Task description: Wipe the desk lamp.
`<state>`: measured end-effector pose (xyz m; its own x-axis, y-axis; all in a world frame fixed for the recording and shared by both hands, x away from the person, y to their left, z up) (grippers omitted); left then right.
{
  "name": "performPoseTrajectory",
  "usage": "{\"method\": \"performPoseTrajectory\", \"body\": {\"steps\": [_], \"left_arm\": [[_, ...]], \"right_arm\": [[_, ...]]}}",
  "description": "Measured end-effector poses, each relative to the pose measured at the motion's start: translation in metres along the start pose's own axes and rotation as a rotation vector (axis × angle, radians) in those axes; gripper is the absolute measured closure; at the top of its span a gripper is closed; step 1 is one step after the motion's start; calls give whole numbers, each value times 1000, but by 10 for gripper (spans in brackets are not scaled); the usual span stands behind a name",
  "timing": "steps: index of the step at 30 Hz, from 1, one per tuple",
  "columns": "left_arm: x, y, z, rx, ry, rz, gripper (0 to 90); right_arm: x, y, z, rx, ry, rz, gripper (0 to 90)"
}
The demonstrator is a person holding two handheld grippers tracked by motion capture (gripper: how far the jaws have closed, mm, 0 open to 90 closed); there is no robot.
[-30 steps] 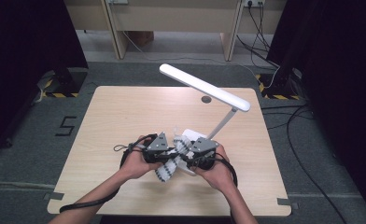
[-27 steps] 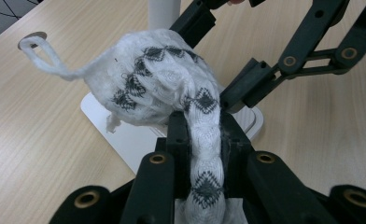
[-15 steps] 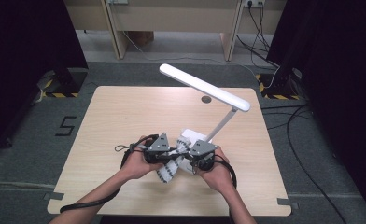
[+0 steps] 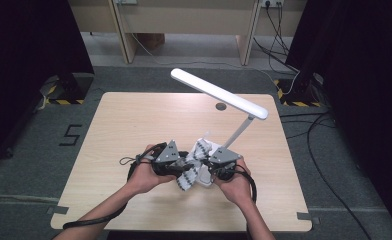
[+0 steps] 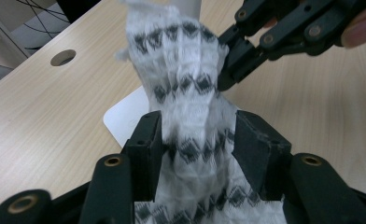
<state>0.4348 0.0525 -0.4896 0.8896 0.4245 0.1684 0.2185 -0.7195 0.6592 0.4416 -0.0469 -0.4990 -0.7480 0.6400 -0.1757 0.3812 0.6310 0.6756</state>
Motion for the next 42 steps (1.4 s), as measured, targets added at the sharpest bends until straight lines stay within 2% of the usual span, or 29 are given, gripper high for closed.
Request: {"method": "performPoseTrajectory", "body": {"steps": [4, 5, 8, 9, 10, 11, 13, 15, 17, 18, 19, 20, 21, 22, 25, 28, 30, 35, 38, 42], "left_arm": [[3, -2, 3, 10, 24, 1, 509], [4, -2, 4, 12, 25, 0, 529], [5, -3, 6, 18, 33, -3, 631], [5, -3, 6, 17, 32, -12, 631], [6, -2, 6, 14, 25, -12, 736], [6, -2, 6, 14, 25, -12, 776], [6, -1, 4, 9, 21, -23, 797], [7, -2, 3, 16, 25, -26, 815], [10, -3, 1, 22, 31, -29, 820], [11, -3, 0, 27, 34, -30, 820], [12, -4, 0, 28, 40, -34, 822], [12, -4, 0, 29, 41, -35, 823], [13, -4, -1, 31, 40, -33, 823], [13, -4, -1, 30, 43, -31, 824], [14, -5, -2, 39, 46, -28, 825], [14, -5, -2, 41, 45, -25, 826], [13, -4, -2, 41, 40, -27, 827], [13, -5, -1, 47, 37, -28, 828], [12, -5, -1, 48, 30, -28, 828], [7, 0, -4, 40, 12, 6, 829]], "right_arm": [[-4, 4, -4, -24, -10, 24, 850], [-5, 6, -6, -38, -10, 45, 851], [-5, 7, -7, -47, -11, 60, 851], [-5, 7, -7, -47, -11, 60, 851], [-6, 7, -7, -51, -10, 73, 849], [-6, 7, -7, -51, -10, 73, 849], [-6, 8, -7, -58, -9, 78, 845], [-6, 9, -8, -65, -18, 61, 821], [-5, 9, -8, -52, -17, 44, 702], [-5, 9, -8, -52, -17, 44, 702], [-3, 9, -7, -40, -13, 25, 585], [-2, 10, -7, -47, -14, 24, 534], [-2, 10, -7, -47, -14, 24, 534], [0, 11, -7, -42, -14, 11, 447], [2, 14, -8, -58, -12, 10, 367], [3, 17, -10, -74, -22, -2, 319], [0, 22, -15, -89, -55, -14, 289], [-3, 29, -21, -122, -88, -34, 246], [-3, 30, -20, -127, -84, -49, 236], [-2, 25, -11, -104, -63, -68, 194]]}}
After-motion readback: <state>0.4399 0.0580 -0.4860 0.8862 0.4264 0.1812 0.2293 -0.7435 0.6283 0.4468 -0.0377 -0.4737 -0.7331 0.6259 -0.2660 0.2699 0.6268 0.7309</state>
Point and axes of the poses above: each handheld gripper's, and its own axes: z roughly forward along the jaws, y roughly out of its top, x roughly to its left, the point moved 10 cm from there along z, roughly forward along the jaws, and after that the axes turned 14 degrees about x, right-handed, at the moved point
